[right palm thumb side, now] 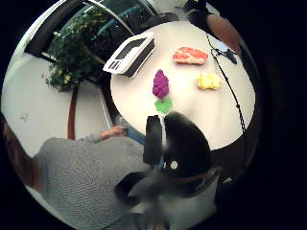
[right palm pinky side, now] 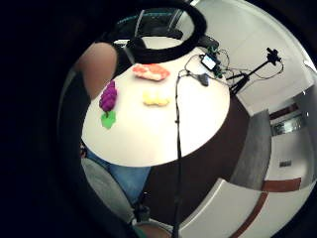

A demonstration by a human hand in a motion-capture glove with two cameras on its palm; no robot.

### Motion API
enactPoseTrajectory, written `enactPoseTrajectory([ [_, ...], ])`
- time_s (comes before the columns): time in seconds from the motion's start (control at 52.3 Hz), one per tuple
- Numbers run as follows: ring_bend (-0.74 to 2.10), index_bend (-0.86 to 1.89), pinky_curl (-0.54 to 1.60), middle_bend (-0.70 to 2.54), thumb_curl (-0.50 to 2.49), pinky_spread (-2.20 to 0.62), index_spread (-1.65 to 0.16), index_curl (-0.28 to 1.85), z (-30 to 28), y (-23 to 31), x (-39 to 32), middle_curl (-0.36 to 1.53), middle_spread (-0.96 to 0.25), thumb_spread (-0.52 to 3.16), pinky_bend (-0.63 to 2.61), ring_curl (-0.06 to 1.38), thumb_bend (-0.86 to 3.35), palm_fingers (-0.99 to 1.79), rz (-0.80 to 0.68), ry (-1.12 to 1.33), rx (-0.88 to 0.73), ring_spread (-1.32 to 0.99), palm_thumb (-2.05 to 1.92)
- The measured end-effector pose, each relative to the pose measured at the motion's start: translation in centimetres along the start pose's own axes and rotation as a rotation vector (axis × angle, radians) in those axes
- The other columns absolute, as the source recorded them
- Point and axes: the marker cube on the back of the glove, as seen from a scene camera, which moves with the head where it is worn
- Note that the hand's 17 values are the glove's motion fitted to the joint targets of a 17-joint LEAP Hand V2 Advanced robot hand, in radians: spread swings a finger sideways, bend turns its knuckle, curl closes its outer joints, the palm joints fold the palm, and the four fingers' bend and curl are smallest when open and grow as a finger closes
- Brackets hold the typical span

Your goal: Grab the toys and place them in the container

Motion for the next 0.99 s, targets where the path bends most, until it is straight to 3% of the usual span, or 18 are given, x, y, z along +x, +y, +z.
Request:
enactPoseTrajectory([
  [0.115,0.5,0.12,0.19,0.19,0.04,-0.03,-0.21,0.05,0.1,0.0,-0.1,0.06,-0.15,0.85,0.6,0.13,0.03,0.41,0.006,0.005,-0.003,-0.2,0.01],
  [0.248,0.56,0.14,0.23,0.21,0.09,-0.03,-0.28,0.07,0.2,-0.3,-0.1,0.11,-0.19,1.16,0.65,0.16,0.02,0.37,0.021,0.011,-0.017,-0.27,0.0],
  [0.459,0.62,0.17,0.26,0.22,0.14,-0.04,-0.32,0.12,1.0,-1.9,-1.1,0.17,-0.22,1.37,0.68,0.19,0.0,0.34,0.011,-0.019,-0.017,-0.32,-0.01],
  [0.592,0.69,0.17,0.27,0.23,0.17,-0.04,-0.34,0.15,2.5,-7.2,-7.1,0.2,-0.23,1.43,0.69,0.21,-0.01,0.38,-0.149,-0.177,-0.074,-0.34,-0.01],
  [0.669,0.73,0.15,0.28,0.23,0.19,-0.05,-0.35,0.15,3.7,-10.2,-10.0,0.21,-0.23,1.45,0.7,0.22,-0.01,0.38,-0.198,-0.136,-0.104,-0.35,0.0],
  [0.841,0.83,0.14,0.3,0.24,0.22,-0.08,-0.36,0.16,8.8,-13.8,-9.9,0.25,-0.24,1.46,0.72,0.26,-0.01,0.38,-0.085,0.053,-0.123,-0.37,0.0],
  [0.994,0.95,0.08,0.32,0.33,0.24,-0.13,-0.36,0.13,16.6,-13.1,-8.9,0.29,-0.26,1.44,0.77,0.3,-0.01,0.41,0.046,0.135,-0.302,-0.4,0.01],
])
